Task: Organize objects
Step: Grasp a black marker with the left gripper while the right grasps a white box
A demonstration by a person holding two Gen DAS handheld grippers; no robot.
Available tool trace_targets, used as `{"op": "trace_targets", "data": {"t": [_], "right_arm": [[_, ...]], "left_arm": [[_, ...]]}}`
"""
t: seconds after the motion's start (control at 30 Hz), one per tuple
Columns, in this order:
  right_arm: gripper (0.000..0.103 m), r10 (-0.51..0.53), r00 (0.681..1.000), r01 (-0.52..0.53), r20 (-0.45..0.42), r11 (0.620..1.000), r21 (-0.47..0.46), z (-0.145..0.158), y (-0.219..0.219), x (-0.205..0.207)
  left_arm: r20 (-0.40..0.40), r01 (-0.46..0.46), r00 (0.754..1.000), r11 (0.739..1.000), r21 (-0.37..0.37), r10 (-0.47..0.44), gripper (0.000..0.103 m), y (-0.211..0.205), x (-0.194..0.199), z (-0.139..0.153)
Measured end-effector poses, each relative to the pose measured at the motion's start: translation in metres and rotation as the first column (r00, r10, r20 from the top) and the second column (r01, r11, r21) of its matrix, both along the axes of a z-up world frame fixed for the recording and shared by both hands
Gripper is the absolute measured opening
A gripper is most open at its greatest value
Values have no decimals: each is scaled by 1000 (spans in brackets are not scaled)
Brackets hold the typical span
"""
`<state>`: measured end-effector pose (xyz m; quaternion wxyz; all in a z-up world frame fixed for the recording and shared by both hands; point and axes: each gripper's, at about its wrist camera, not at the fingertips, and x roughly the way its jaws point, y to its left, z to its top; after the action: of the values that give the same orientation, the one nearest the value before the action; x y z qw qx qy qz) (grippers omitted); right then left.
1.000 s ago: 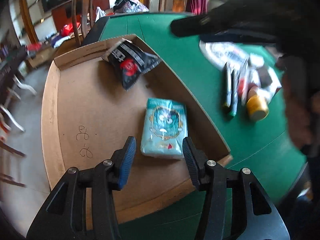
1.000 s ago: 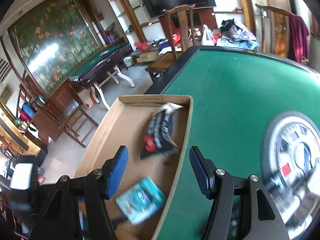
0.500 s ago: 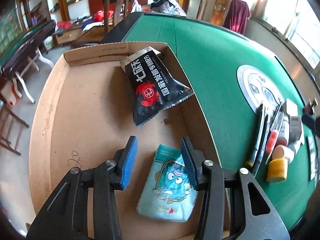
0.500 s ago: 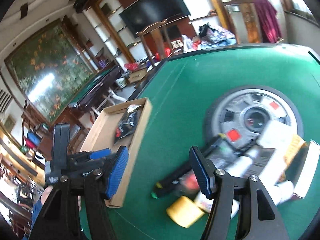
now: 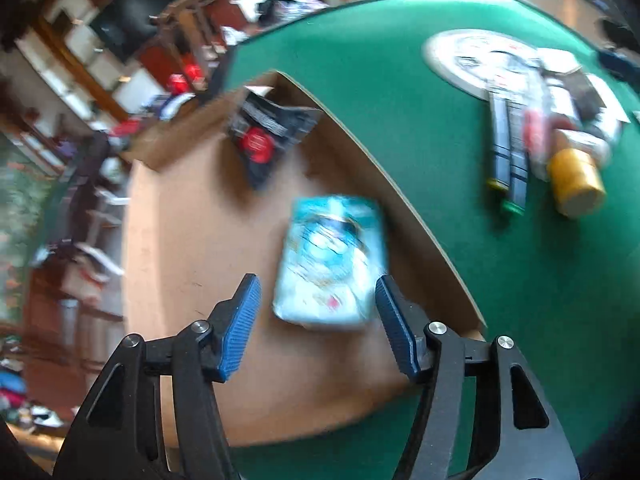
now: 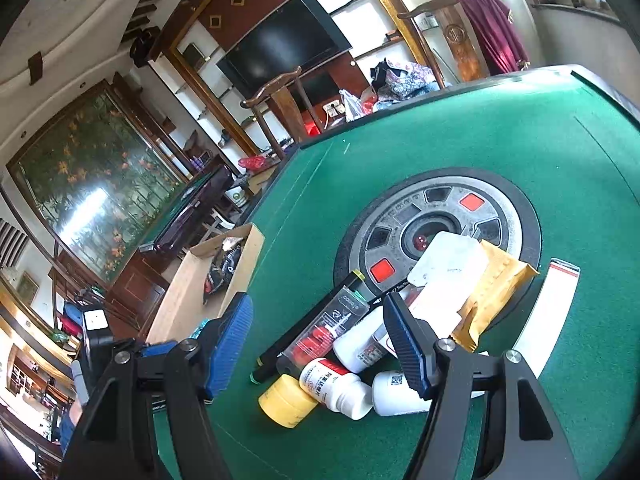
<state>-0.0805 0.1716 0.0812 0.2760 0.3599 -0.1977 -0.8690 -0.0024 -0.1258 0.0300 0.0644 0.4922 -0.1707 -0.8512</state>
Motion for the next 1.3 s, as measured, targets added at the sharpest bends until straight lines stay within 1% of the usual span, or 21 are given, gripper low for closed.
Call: {"op": "trace_targets", "data": {"t": [0.07, 0.13, 0.17, 0.2, 0.27, 0.33, 0.37, 0.4, 0.43, 0.5, 0.57, 0.63, 0.67, 0.7, 0.73, 0.8, 0.9, 1.0, 1.1, 1.23, 1.3], "right_arm": [[68, -14, 1000, 14, -11, 1000, -6, 2, 3, 1], [68, -26, 1000, 25, -5, 1000, -7, 0, 6, -1], [68, -28, 1000, 27, -1, 1000, -7, -1, 7, -2], [68, -33, 999, 33, 2, 999, -8, -1, 9, -2], [68, -40, 999, 40, 7, 999, -11, -2, 12, -4], [68, -52, 999, 52, 13, 999, -16, -3, 15, -5], [69, -58, 998, 58, 20, 998, -21, -4, 16, -6], [71, -56, 998, 57, 29, 998, -26, -5, 18, -6], [71, -54, 998, 55, 38, 998, -33, -6, 18, -7], [71, -56, 997, 58, 51, 997, -45, -8, 18, -7], [71, -53, 997, 56, 58, 997, -52, -9, 18, -8], [71, -58, 997, 62, 57, 997, -55, -9, 18, -9], [71, -60, 997, 63, 56, 996, -56, -9, 19, -9], [71, -63, 996, 67, 55, 996, -57, -9, 19, -9], [71, -67, 996, 71, 55, 996, -60, -10, 20, -10], [71, -70, 996, 74, 59, 995, -62, -11, 21, -11], [71, -72, 995, 77, 71, 994, -73, -14, 23, -13], [71, -77, 994, 83, 72, 993, -89, -13, 27, -13], [71, -87, 994, 93, 69, 991, -99, -11, 31, -11], [71, -108, 992, 115, 69, 988, -106, -11, 39, -12], [71, -120, 990, 128, 73, 986, -107, -11, 43, -13]], "left_arm": [[-13, -33, 999, 999, -8, 33, 61, -3, -13, -4], [-49, -56, 997, 998, 4, 56, 61, -9, -29, -6], [-59, -77, 995, 997, -8, 77, 61, -11, -34, -7], [-72, -110, 991, 994, -23, 108, 61, -15, -40, -5], [-84, -122, 989, 992, -18, 120, 61, -15, -39, 3], [-104, -102, 989, 994, 50, 107, 61, -12, -32, 18], [-106, -82, 990, 990, 111, 94, 61, -11, -27, 26], [-101, -50, 992, 980, 192, 71, 60, -7, -23, 35], [-100, -24, 994, 968, 250, 51, 60, -4, -20, 40], [-94, 45, 995, 931, 361, -12, 60, 7, -18, 48], [-80, 81, 995, 911, 405, -53, 60, 22, -30, 48], [-50, 98, 995, 918, 384, -85, 59, 43, -44, 42], [-29, 113, 993, 920, 374, -111, 48, 61, -58, 38], [-1, 120, 992, 917, 380, -129, 39, 71, -69, 32], [26, 114, 991, 915, 387, -134, 32, 76, -77, 26], [59, 125, 985, 913, 388, -159, 32, 89, -92, 21], [89, 149, 977, 924, 351, -192, 32, 105, -103, 14], [110, 142, 976, 934, 328, -187, 32, 112, -110, 6], [98, 139, 979, 939, 315, -178, 32, 115, -116, 4], [119, 121, 980, 949, 291, -161, 32, 117, -122, -6], [102, 117, 983, 944, 307, -155, 30, 114, -120, -8]]}}
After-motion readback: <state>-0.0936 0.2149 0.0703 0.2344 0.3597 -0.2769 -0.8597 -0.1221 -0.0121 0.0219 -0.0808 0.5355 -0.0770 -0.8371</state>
